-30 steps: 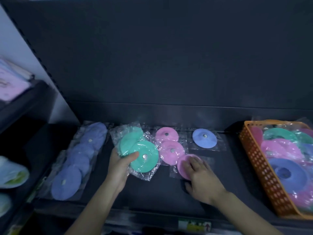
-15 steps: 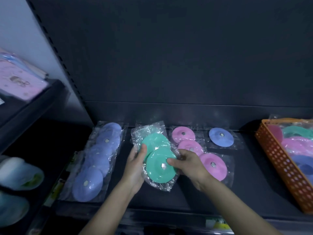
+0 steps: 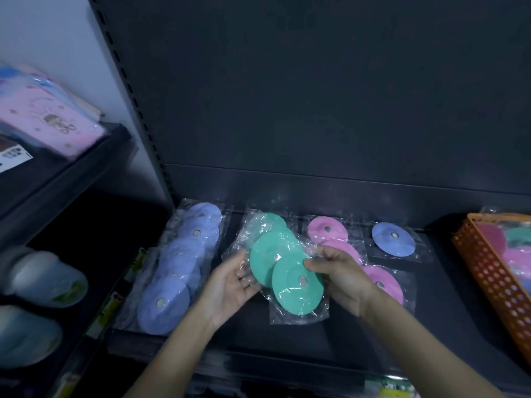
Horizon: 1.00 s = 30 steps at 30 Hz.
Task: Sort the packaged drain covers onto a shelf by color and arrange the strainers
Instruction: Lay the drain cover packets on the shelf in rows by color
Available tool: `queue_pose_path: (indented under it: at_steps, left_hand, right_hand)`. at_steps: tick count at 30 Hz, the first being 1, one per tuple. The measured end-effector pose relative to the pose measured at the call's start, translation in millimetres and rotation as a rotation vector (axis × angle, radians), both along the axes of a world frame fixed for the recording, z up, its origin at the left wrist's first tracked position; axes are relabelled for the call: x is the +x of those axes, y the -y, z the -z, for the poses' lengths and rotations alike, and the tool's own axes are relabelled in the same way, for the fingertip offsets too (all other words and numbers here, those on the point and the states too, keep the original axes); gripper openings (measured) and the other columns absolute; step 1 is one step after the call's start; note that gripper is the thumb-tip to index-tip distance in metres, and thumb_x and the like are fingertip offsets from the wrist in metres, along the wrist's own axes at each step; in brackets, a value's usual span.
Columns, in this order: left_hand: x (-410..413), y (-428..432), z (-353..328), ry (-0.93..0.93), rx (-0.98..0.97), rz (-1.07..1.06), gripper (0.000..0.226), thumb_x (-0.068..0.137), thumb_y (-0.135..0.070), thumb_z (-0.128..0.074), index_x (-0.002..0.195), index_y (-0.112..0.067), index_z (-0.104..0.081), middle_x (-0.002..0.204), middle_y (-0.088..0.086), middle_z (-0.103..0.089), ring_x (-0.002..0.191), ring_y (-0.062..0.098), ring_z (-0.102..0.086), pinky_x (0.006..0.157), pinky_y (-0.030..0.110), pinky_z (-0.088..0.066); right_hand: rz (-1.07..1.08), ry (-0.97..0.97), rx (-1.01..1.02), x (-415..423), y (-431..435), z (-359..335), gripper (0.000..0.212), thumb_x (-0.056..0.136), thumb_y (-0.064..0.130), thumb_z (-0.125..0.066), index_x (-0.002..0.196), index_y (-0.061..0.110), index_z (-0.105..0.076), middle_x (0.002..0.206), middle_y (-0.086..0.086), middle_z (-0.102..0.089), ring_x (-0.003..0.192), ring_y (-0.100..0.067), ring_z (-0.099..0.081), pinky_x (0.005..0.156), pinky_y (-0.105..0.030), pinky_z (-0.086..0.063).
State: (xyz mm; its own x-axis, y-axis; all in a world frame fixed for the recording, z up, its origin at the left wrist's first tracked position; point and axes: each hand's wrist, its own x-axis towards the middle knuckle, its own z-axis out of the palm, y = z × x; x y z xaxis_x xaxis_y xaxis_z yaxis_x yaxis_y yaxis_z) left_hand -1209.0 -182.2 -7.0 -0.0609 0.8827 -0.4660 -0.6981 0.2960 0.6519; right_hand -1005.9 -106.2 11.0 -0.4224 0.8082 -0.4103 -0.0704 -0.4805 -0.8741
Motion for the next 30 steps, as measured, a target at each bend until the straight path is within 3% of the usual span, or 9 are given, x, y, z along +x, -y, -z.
queue_pose_path:
  at_steps: [1,4,8,12,14,18,22,26,30]
  left_hand:
    - [-5,0,-2,-0.014,-0.012,-0.01,0.035,0.074,-0.036,-0.071,0.097,-0.009,-0.068,0.088,0.009,-0.068,0.081,0.021,-0.063,0.07,0.031,-0.058]
    - [-14,-3,-9,-0.201,-0.05,-0.015,0.036,0.075,-0.043,-0.064,0.093,-0.012,-0.065,0.078,0.007,-0.067,0.077,0.021,-0.063,0.067,0.029,-0.057]
    - [-16,-7,-5,-0.557,-0.093,0.004,0.021,0.081,-0.027,-0.072,0.087,-0.01,-0.061,0.086,0.006,-0.071,0.078,0.019,-0.066,0.069,0.03,-0.056]
    - [-17,-13,4,-0.72,-0.082,-0.028,0.012,0.081,-0.009,-0.071,0.078,-0.004,-0.061,0.077,0.01,-0.064,0.067,0.018,-0.059,0.065,0.029,-0.049]
    - [-18,-18,7,-0.69,-0.1,-0.042,0.008,0.084,-0.005,-0.067,0.079,-0.005,-0.061,0.076,0.008,-0.063,0.065,0.016,-0.059,0.061,0.026,-0.049]
    - [-20,-29,10,-0.627,-0.075,-0.02,0.011,0.088,-0.005,-0.063,0.098,-0.005,-0.064,0.096,0.01,-0.07,0.084,0.022,-0.067,0.072,0.03,-0.056]
    - [-25,-38,8,-0.627,-0.059,0.011,0.008,0.091,-0.002,-0.057,0.093,-0.006,-0.064,0.095,0.012,-0.069,0.083,0.022,-0.066,0.069,0.028,-0.055]
    - [-36,-40,6,-0.609,-0.063,0.044,0.008,0.089,0.0,-0.058,0.086,-0.007,-0.063,0.086,0.009,-0.069,0.079,0.022,-0.066,0.074,0.034,-0.055]
    - [-41,-43,10,-0.457,-0.085,0.009,0.007,0.09,0.002,-0.055,0.09,-0.001,-0.061,0.088,0.014,-0.068,0.075,0.023,-0.065,0.068,0.031,-0.055]
  right_hand:
    - [-0.01,0.008,0.011,0,-1,-1,0.011,0.076,-0.006,-0.066,0.083,0.002,-0.064,0.085,-0.016,-0.07,0.074,-0.027,-0.065,0.069,-0.033,-0.054]
    - [-0.037,0.057,0.054,-3,-3,-1,0.026,0.077,-0.011,-0.064,0.066,0.012,-0.067,0.069,-0.008,-0.068,0.063,-0.02,-0.064,0.061,-0.028,-0.052]
    - [-0.037,0.137,0.085,-11,1,4,0.021,0.077,-0.01,-0.066,0.085,0.009,-0.069,0.081,-0.009,-0.071,0.073,-0.022,-0.068,0.07,-0.03,-0.054]
    - [0.035,0.19,0.055,-19,2,8,0.027,0.08,-0.009,-0.064,0.102,0.007,-0.065,0.099,-0.016,-0.07,0.091,-0.032,-0.068,0.087,-0.042,-0.054]
    - [0.059,0.188,0.038,-21,-1,9,0.026,0.08,-0.01,-0.063,0.102,0.004,-0.064,0.099,-0.017,-0.069,0.092,-0.035,-0.067,0.088,-0.044,-0.053]
    - [0.075,0.212,0.055,-30,-8,9,0.029,0.08,-0.007,-0.066,0.107,0.003,-0.062,0.106,-0.016,-0.067,0.093,-0.031,-0.067,0.086,-0.04,-0.054]
    - [0.107,0.235,0.074,-38,-13,13,0.053,0.077,-0.002,-0.071,0.126,0.003,-0.052,0.117,-0.014,-0.061,0.101,-0.029,-0.063,0.092,-0.041,-0.052]
    - [0.071,0.231,0.055,-38,-13,15,0.052,0.078,-0.001,-0.071,0.126,0.004,-0.051,0.118,-0.013,-0.06,0.103,-0.027,-0.062,0.093,-0.038,-0.052]
    - [0.056,0.185,-0.003,-39,-16,14,0.059,0.078,-0.005,-0.069,0.131,0.007,-0.048,0.113,-0.012,-0.065,0.098,-0.028,-0.066,0.087,-0.039,-0.054]
